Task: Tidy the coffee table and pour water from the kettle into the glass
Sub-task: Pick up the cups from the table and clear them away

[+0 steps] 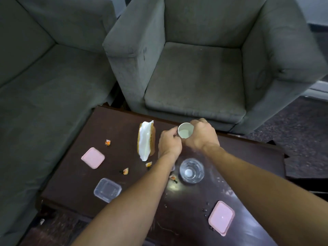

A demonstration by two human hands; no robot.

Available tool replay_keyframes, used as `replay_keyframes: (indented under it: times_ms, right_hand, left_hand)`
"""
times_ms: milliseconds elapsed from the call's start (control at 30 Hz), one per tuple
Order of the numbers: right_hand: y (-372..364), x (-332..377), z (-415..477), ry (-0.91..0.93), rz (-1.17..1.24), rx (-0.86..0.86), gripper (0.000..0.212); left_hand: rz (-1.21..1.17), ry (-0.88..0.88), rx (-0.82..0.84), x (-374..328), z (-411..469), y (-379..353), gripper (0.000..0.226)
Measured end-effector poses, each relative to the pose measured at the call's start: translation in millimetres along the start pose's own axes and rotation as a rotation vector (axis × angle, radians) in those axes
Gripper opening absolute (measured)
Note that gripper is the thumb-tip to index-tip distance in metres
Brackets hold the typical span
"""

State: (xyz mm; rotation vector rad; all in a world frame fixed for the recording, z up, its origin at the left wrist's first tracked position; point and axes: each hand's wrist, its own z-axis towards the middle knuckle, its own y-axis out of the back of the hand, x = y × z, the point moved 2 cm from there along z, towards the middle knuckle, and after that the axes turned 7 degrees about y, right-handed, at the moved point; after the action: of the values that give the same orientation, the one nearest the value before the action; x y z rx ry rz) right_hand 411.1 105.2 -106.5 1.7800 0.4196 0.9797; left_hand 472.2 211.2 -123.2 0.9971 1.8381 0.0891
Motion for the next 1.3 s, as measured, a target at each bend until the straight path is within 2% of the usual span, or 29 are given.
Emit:
replay_keyframes:
  times_ms: [133, 300, 567, 733, 933, 1033, 1167, 1300]
  right_hand:
    - [65, -50, -22, -0.026, -0.022, -0.017, 0.067]
    - [155, -132, -72, -0.096, -0.096, -0.081, 0.075]
    - [288, -287, -181, -0.284, -0.179, -0.133, 0.061]
    - [346, -375, -252, -0.426, -0.206, -0.128, 0.052]
    - [377, -461, -319, -0.606, -0.207, -0.061, 0.048]
    - [379, -493, -341, -0.654, -0.194, -0.012, 0.05]
    - [368, -529, -361, -0.701, -0.172, 0.047, 0.059]
    - [356, -554, -373, -0.737, -0.142, 0.089, 0.057]
  left_hand:
    - [-0.122, -0.032, 0.058, -42, -30, -46, 0.05]
    - [-0.222, -0.106, 0.22, -96, -82, -136, 0.052]
    - [-0.168, -0.243, 0.505, -171, -202, -295, 0.048]
    - [-0.125, -0.292, 0.71, -200, -286, -381, 0.055]
    - [0.004, -0.28, 0.898, -213, -359, -457, 0.064]
    - [0.05, -0.259, 0.983, -209, -380, -491, 0.055]
    - [0.076, -0.183, 1.021, -195, -390, -532, 0.052]
    - [0.127, -0.135, 1.046, -183, -394, -557, 0.049]
